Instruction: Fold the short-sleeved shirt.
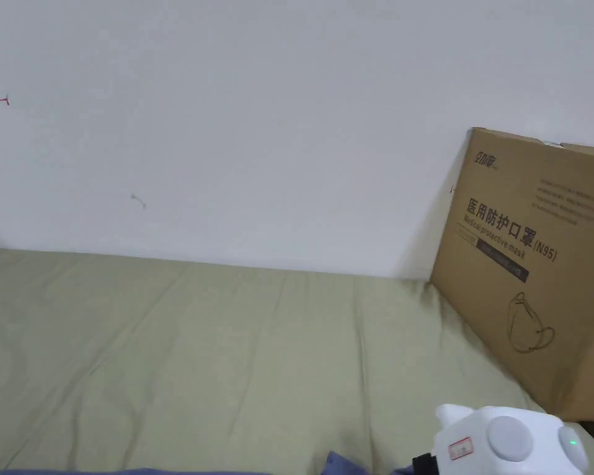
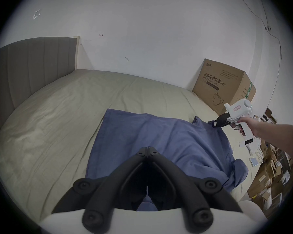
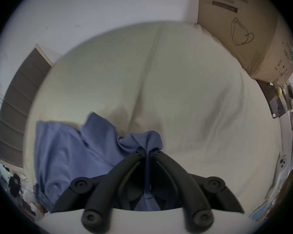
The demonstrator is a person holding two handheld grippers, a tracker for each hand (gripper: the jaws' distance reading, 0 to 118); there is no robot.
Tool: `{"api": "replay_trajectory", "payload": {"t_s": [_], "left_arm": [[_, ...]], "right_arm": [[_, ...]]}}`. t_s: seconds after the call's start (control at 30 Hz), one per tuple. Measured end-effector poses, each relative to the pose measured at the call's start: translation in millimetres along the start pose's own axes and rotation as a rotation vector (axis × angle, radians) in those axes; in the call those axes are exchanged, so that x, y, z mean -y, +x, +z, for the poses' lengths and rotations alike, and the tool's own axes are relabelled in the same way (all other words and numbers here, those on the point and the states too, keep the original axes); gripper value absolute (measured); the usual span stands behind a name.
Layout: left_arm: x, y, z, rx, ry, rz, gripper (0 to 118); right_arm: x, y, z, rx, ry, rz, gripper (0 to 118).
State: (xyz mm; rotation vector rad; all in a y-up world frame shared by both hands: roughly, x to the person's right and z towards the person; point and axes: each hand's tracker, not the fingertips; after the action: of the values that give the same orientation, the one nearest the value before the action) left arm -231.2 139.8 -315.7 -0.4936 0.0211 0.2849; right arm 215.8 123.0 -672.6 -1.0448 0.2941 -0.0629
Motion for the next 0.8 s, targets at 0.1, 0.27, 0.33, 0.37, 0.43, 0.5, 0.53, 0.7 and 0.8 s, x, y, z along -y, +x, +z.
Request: {"api": "replay_trajectory", "payload": {"t_s": [0.1,0.27,0.33,0.37,0.43,0.5,0.53,0.7,0.8], "left_arm": [[-30.5,-24.4,-15.1,0.024,-0.029,0.055,0],[-83.8,-76.0,-107.6,0.011,-0.293,0.124,0],[-94.4,-93.7,-145.0,0.007,-0.328,0.156,6],[-101.2,-100.0,-162.4,-0.006,-0.340,0.141,23],[-111.6,-100.2,-188.8,-0.070,-0.332,0.094,104],[-113.7,-106.0,-218.4,-0.131,-0.349,0.046,112],[-111.2,-107.9,-229.4,-0.121,-0.320,0.032,113],[-97.8,-112.7,-286.3,-0.151,-0.460,-0.084,102],[-70.8,-95.6,-300.3,-0.182,-0.536,-0.271,96]], "right_arm": [[0.8,9.5,27.0,-0.065,0.094,-0.024,5],[6.3,9.2,53.7,-0.126,0.150,-0.034,5],[10.0,0.4,53.2,-0.108,0.143,-0.021,5],[12.2,-0.4,49.4,-0.103,0.140,-0.020,5],[15.9,-0.6,41.4,-0.100,0.126,-0.037,5],[18.2,-4.4,33.4,-0.116,0.115,-0.063,5],[19.3,-5.6,29.9,-0.120,0.110,-0.066,5],[20.0,-14.7,13.1,-0.113,0.076,-0.031,5],[19.0,-19.6,6.9,-0.107,0.059,-0.020,5]]}}
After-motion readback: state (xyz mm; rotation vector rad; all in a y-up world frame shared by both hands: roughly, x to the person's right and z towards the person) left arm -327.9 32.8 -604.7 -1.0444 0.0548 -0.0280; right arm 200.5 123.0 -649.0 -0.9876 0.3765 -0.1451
